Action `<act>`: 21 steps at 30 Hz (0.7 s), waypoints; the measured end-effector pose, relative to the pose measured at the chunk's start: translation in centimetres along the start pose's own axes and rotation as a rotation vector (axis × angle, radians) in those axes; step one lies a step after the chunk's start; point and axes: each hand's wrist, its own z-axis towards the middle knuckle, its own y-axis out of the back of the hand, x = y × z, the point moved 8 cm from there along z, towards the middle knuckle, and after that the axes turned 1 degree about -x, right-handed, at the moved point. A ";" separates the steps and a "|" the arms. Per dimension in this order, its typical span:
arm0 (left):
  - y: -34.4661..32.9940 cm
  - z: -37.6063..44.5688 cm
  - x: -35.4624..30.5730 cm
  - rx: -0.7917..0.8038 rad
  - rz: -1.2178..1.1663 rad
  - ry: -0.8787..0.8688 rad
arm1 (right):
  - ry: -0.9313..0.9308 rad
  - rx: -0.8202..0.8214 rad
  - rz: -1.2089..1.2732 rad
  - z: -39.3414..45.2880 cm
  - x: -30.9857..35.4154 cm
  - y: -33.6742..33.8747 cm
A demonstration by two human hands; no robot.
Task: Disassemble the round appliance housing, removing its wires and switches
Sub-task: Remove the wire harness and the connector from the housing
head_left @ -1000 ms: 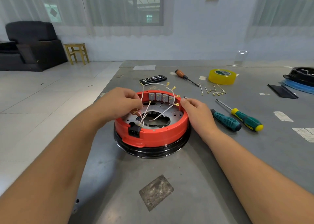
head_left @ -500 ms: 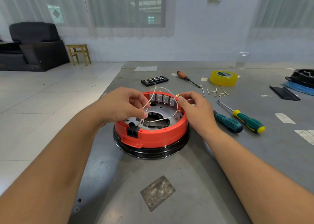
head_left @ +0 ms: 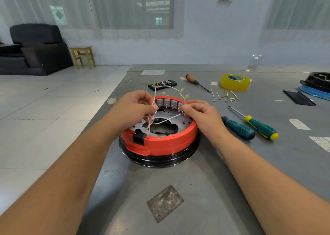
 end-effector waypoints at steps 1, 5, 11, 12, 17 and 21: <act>0.0 0.0 0.0 -0.002 -0.008 -0.001 | -0.011 0.002 0.048 0.0 0.0 0.0; -0.1 0.0 0.0 0.003 -0.037 -0.006 | -0.032 -0.013 0.165 0.1 -0.1 0.0; -0.4 0.0 -0.2 -0.017 0.047 -0.035 | -0.171 -0.173 0.417 0.6 -0.8 1.1; -0.5 0.0 -0.3 -0.015 0.086 -0.050 | -0.182 -0.195 0.450 0.7 -0.8 1.3; -0.8 0.3 -0.4 -0.048 0.249 -0.106 | -0.288 -0.170 0.684 0.7 -1.5 1.4; -0.8 0.4 -0.1 -0.053 0.310 -0.106 | -0.314 -0.137 0.837 1.0 -1.3 1.6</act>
